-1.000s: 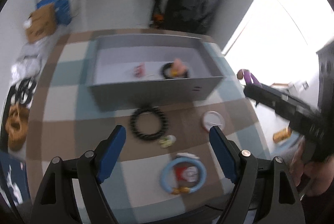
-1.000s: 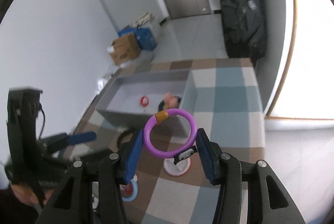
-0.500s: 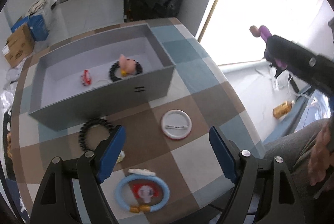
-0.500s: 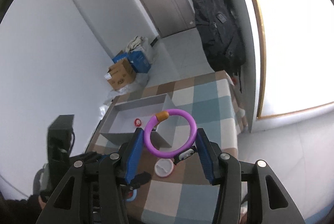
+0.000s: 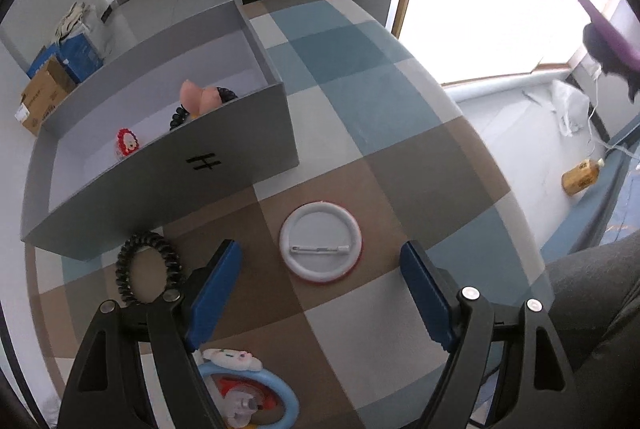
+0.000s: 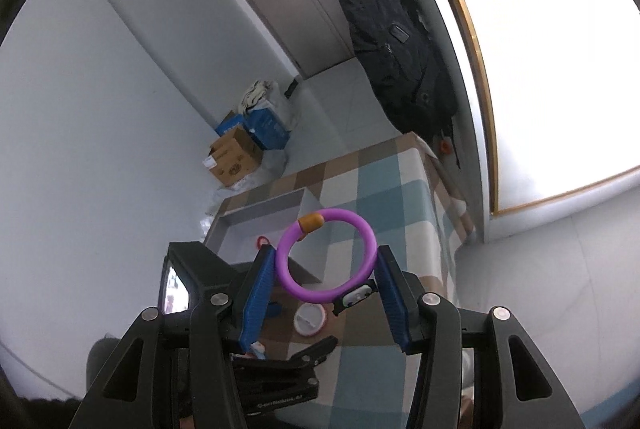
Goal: Organize jewelry
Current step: 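Grasp the white round badge with the left gripper while the right gripper holds the ring, then carry the white badge over the grey box while the right gripper carries the purple ring there, then open both grippers over the box and withdraw them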
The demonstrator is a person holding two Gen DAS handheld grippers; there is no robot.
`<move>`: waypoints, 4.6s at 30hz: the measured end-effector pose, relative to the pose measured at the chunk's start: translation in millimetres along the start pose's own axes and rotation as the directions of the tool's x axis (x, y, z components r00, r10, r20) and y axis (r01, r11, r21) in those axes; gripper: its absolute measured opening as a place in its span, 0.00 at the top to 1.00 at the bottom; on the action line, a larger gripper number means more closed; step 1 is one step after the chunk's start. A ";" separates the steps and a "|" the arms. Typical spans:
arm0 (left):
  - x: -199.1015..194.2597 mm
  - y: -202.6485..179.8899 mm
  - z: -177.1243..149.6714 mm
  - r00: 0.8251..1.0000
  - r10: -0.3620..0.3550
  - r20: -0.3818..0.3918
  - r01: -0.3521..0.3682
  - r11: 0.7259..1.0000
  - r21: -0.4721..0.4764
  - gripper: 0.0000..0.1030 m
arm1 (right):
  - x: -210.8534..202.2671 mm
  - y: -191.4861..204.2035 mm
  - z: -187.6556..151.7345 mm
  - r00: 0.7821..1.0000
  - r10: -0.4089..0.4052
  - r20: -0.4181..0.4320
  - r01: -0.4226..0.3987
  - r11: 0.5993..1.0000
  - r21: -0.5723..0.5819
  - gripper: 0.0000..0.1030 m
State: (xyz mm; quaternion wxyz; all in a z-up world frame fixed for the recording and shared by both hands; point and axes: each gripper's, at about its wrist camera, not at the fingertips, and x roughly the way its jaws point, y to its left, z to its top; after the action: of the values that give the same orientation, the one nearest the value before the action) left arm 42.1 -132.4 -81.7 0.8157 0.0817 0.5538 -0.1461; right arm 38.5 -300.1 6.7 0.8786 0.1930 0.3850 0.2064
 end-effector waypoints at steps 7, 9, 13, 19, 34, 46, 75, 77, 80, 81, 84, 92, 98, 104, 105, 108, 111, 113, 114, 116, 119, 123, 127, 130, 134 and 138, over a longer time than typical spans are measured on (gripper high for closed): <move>-2.8 -6.8 3.7 1.000 -0.020 -0.001 0.020 1.000 0.002 0.41 | -3.9 -2.4 -0.2 1.000 0.006 -0.003 -0.006 1.000 0.018 0.52; -3.3 -9.1 4.3 1.000 -0.025 0.000 0.025 1.000 0.007 0.47 | -3.9 -3.4 -0.2 1.000 0.007 -0.003 -0.007 1.000 0.021 0.52; -5.5 -14.0 4.2 0.999 -0.036 0.002 0.036 0.999 0.027 0.63 | -3.6 -4.6 -0.4 1.000 0.008 -0.004 -0.008 1.000 0.025 0.52; -4.7 -11.6 6.4 0.998 -0.056 0.004 0.056 0.998 0.008 0.63 | -2.1 -3.7 -1.4 1.000 0.006 -0.010 -0.006 1.000 0.020 0.52; -36.7 22.9 4.4 0.986 -0.135 0.095 0.145 0.984 -0.101 0.63 | 19.7 10.4 -2.9 0.998 -0.028 -0.054 0.028 1.000 -0.009 0.52; -75.7 79.9 23.9 0.959 -0.169 0.229 0.213 0.959 -0.186 0.63 | 57.7 46.9 -1.9 0.996 -0.018 -0.091 0.009 0.995 -0.100 0.52; -45.7 169.4 45.1 0.938 -0.226 0.262 0.315 0.871 -0.378 0.63 | 154.0 93.8 24.6 0.982 0.012 -0.191 -0.044 0.985 -0.165 0.52; -43.0 172.2 44.7 0.937 -0.233 0.260 0.323 0.862 -0.390 0.63 | 156.2 92.2 25.2 0.981 0.011 -0.195 -0.042 0.987 -0.157 0.52; -40.1 174.0 43.7 0.933 -0.251 0.257 0.339 0.852 -0.400 0.63 | 158.8 89.9 25.4 0.979 0.005 -0.202 -0.036 0.988 -0.149 0.52; -39.8 173.6 43.6 0.933 -0.252 0.256 0.340 0.851 -0.400 0.63 | 158.3 89.2 24.7 0.979 0.004 -0.205 -0.034 0.989 -0.145 0.52; -39.4 172.6 43.2 0.934 -0.252 0.254 0.339 0.852 -0.399 0.63 | 159.5 85.9 24.8 0.978 0.000 -0.210 -0.028 0.991 -0.132 0.52; -36.9 179.3 40.7 0.907 -0.300 0.296 0.406 0.807 -0.428 0.63 | 159.9 76.3 26.1 0.977 0.011 -0.215 -0.028 0.997 -0.075 0.50; -38.3 190.9 39.3 0.855 -0.385 0.348 0.513 0.724 -0.461 0.35 | 142.6 80.4 33.7 0.989 0.055 -0.138 -0.066 0.995 -0.074 0.27; -50.9 192.0 39.0 0.869 -0.328 0.370 0.477 0.753 -0.453 0.28 | 129.1 69.3 38.5 0.995 0.057 -0.082 -0.058 0.998 -0.017 0.13; -50.7 192.0 38.7 0.874 -0.320 0.366 0.468 0.758 -0.455 0.28 | 128.6 67.3 38.8 0.995 0.052 -0.082 -0.053 0.999 -0.010 0.12; -49.1 192.3 36.9 0.893 -0.282 0.351 0.428 0.774 -0.468 0.28 | 126.3 63.6 38.1 0.996 0.034 -0.081 -0.035 0.999 -0.006 0.07; -51.2 188.8 35.4 0.911 -0.238 0.338 0.381 0.801 -0.462 0.28 | 124.4 65.1 36.0 0.996 0.022 -0.085 -0.024 0.999 -0.026 0.04; -53.7 186.1 33.8 0.921 -0.201 0.334 0.343 0.826 -0.448 0.28 | 123.5 66.4 34.6 0.996 0.015 -0.085 -0.019 0.999 -0.041 0.02; -54.8 184.7 33.0 0.925 -0.182 0.334 0.325 0.836 -0.442 0.28 | 122.9 67.2 33.7 0.996 0.011 -0.085 -0.016 0.999 -0.050 0.02; -59.7 180.1 31.2 0.934 -0.119 0.337 0.267 0.859 -0.437 0.28 | 120.7 67.1 32.6 0.996 0.010 -0.085 -0.015 0.998 -0.056 0.01; -67.5 173.8 27.0 0.934 -0.060 0.353 0.216 0.880 -0.422 0.28 | 116.4 65.8 30.5 0.996 0.011 -0.087 -0.016 0.998 -0.054 0.00; -71.9 165.3 19.4 0.930 -0.039 0.366 0.196 0.895 -0.402 0.28 | 106.6 68.1 26.2 0.997 0.002 -0.074 -0.008 0.997 -0.075 0.00; -73.5 158.1 9.4 0.938 -0.044 0.343 0.190 0.894 -0.406 0.27 | 98.4 71.3 20.4 0.998 -0.012 -0.070 0.005 0.994 -0.107 0.00; -75.0 154.7 0.4 0.951 -0.012 0.309 0.153 0.887 -0.436 0.27 | 92.3 70.3 14.0 0.998 -0.020 -0.067 0.012 0.993 -0.118 0.00; -79.1 149.2 -9.7 0.954 0.002 0.299 0.137 0.886 -0.443 0.27 | 86.3 65.5 6.6 0.996 -0.035 -0.076 0.026 0.993 -0.116 0.00; -83.7 137.6 -20.5 0.956 0.011 0.292 0.119 0.898 -0.424 0.27 | 81.3 64.9 -1.2 0.995 -0.037 -0.090 0.025 0.990 -0.138 0.00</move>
State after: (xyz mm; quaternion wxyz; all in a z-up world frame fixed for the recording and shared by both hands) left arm 40.5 15.9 -15.7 0.8802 -0.1410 0.4503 -0.0511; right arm 73.9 -203.8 -10.2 0.8742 0.1168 0.4130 0.2272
